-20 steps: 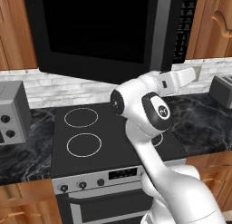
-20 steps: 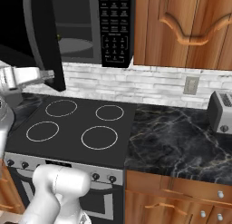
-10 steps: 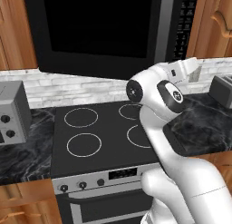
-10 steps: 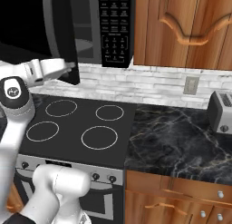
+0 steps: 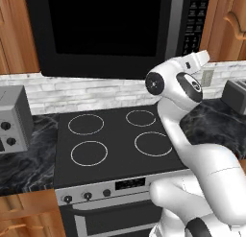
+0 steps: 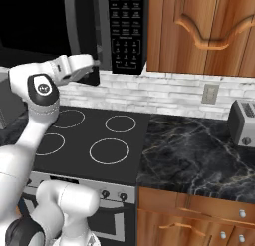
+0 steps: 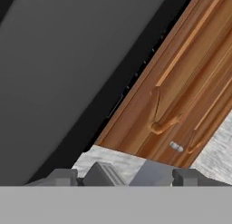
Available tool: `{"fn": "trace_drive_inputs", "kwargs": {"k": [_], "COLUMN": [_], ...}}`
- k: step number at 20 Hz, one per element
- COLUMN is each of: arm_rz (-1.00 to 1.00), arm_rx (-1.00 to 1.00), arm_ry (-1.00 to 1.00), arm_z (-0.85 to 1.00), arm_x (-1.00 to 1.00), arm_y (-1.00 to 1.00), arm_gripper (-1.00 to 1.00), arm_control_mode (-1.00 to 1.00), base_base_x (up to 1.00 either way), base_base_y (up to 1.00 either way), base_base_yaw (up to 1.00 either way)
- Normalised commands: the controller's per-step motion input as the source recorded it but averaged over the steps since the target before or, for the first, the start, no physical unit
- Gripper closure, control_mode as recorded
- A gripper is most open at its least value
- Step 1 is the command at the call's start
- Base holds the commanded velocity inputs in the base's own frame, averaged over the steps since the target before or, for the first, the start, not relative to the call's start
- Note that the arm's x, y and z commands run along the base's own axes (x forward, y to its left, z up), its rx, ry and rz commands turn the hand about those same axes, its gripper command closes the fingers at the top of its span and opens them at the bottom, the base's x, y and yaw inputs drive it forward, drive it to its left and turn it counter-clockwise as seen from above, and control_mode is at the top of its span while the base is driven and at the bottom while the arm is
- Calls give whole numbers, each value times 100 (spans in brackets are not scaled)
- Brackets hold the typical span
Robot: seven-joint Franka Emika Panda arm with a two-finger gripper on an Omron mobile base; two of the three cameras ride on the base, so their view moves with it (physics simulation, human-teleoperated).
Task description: Close the microwave door.
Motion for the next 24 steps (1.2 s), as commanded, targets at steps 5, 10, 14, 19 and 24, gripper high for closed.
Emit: {"fn": "trace_drive_inputs", "kwargs": {"k": [5, 10, 14, 19, 24], "arm_rz": [2, 0, 0, 0, 0], "arm_rx": [0, -1, 0, 0, 0], "arm_ry": [5, 4, 3, 1, 0], "arm_z": [0, 0, 0, 0, 0], "arm_x": [54, 56, 58, 52, 48], "arm_y": [0, 0, 0, 0, 0], "arm_gripper": [-100, -100, -100, -100, -100], "arm_control_mode": [-100, -100, -100, -100, -100], "base_base_x": [0, 0, 0, 0, 0], "base_base_y": [0, 0, 0, 0, 0], "base_base_yaw": [0, 0, 0, 0, 0]}}
